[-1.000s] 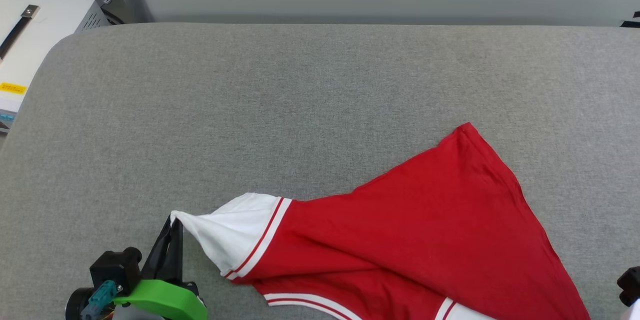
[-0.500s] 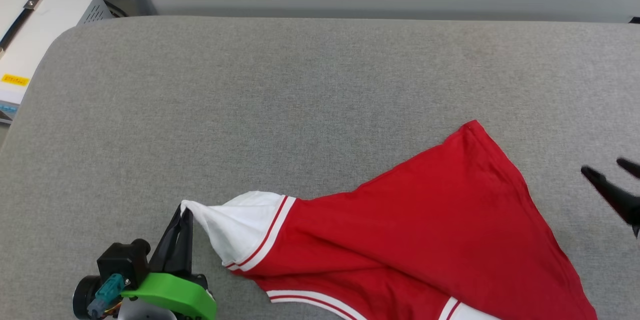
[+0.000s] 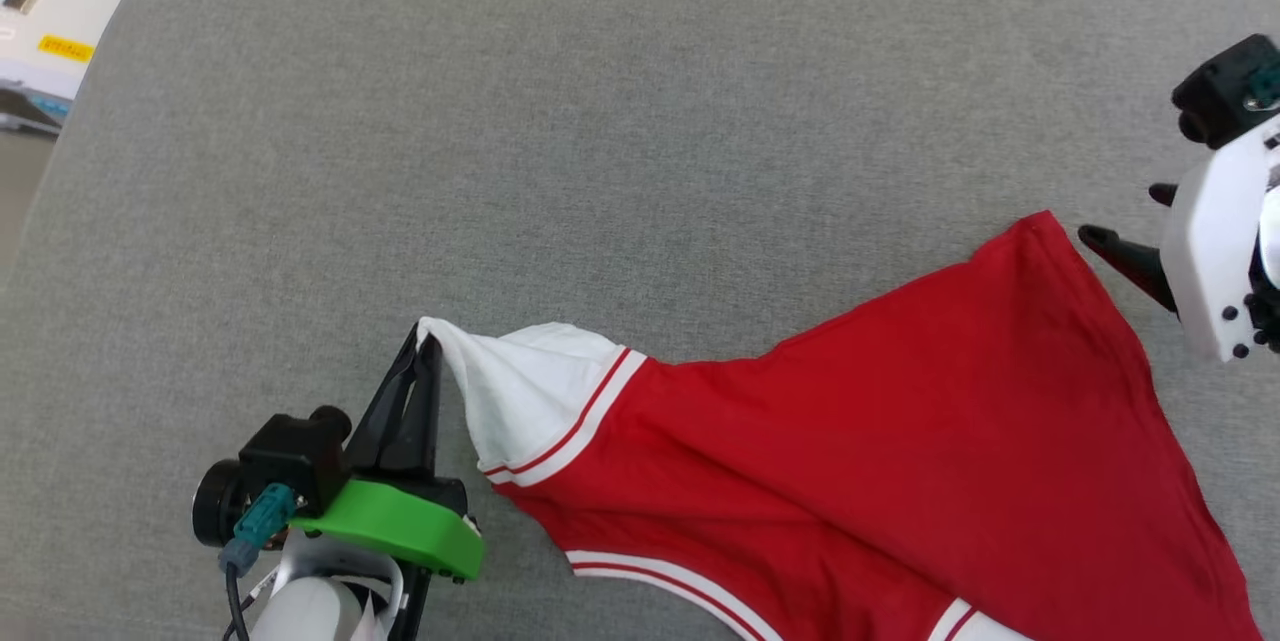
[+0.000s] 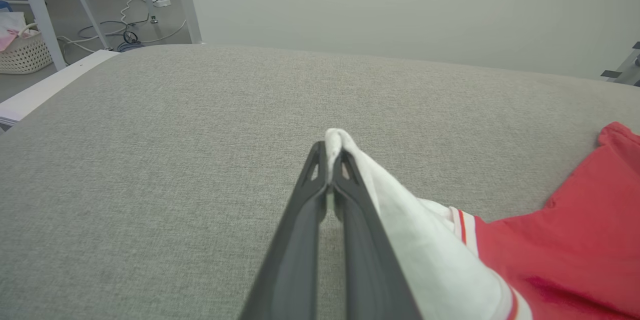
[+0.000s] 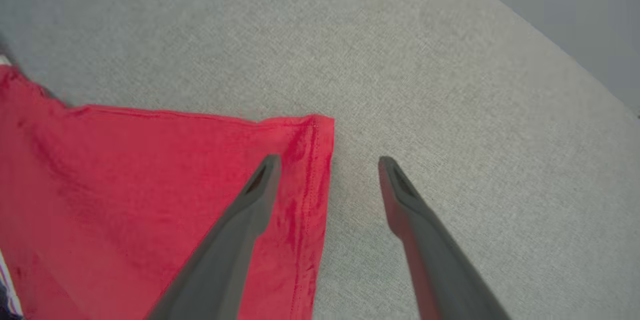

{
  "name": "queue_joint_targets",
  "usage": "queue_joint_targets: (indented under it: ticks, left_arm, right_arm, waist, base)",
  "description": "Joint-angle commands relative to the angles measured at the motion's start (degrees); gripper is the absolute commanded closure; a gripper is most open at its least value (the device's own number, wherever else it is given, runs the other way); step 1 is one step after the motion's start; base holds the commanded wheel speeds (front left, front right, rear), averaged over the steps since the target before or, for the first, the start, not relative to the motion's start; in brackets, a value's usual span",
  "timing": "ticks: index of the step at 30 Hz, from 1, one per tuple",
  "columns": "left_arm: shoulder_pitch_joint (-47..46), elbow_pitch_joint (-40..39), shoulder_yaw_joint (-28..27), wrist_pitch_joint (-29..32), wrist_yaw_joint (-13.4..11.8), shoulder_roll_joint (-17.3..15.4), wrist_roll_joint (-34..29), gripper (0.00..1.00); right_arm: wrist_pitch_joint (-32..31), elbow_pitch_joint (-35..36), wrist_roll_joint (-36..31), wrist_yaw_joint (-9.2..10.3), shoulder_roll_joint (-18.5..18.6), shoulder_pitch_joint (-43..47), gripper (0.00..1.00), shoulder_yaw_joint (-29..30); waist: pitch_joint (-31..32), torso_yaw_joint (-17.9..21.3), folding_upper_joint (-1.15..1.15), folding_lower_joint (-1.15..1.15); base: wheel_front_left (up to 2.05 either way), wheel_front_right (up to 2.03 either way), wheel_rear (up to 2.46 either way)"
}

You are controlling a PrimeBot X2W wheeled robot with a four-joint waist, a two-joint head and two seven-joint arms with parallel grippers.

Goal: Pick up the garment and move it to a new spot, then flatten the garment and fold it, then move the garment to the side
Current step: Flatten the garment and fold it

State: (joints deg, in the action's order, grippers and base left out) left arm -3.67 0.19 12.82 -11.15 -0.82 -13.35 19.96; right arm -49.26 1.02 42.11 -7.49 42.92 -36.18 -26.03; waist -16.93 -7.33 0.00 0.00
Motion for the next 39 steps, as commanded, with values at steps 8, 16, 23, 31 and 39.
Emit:
queue_joint_targets:
  ticks: [8,16,23,31,39]
  left_arm:
    - [-4.4,1.5,1.8,-1.6,1.1,1.8,-0.8,1.0]
    - [-6.7,3.3,2.5,-2.6,1.7,2.6,-1.0,1.0]
    - [-6.8,4.6,2.2,-3.1,1.8,2.5,-0.9,1.0]
    - [-5.6,5.4,1.4,-3.4,1.4,1.2,-1.0,1.0]
    - [-4.9,0.9,-0.8,-2.6,0.4,-2.2,-1.3,1.0]
  right_arm:
    - [-2.3,-12.2,-0.7,0.0,-0.3,-7.5,0.0,-9.5]
    - [2.0,-19.2,-0.2,0.0,-1.3,-6.9,0.0,-18.2]
    - [6.2,-21.1,1.6,0.0,-0.7,-7.2,1.0,-22.9]
    - [16.7,-20.3,4.3,0.0,-0.9,-9.0,1.0,-21.9]
    - [26.6,-16.6,5.8,0.0,0.9,-7.4,1.0,-17.7]
  waist:
    - [-6.7,-5.4,0.0,0.0]
    - [-9.1,-6.9,0.0,0.0]
    - [-8.5,-6.2,0.0,0.0]
    - [-3.7,-3.7,0.0,0.0]
    - [2.4,-0.7,0.0,0.0]
  base:
    - [0.0,0.0,0.0]
    - [0.0,0.0,0.0]
    - [0.0,0.0,0.0]
    - [0.0,0.0,0.0]
    - [0.0,0.0,0.0]
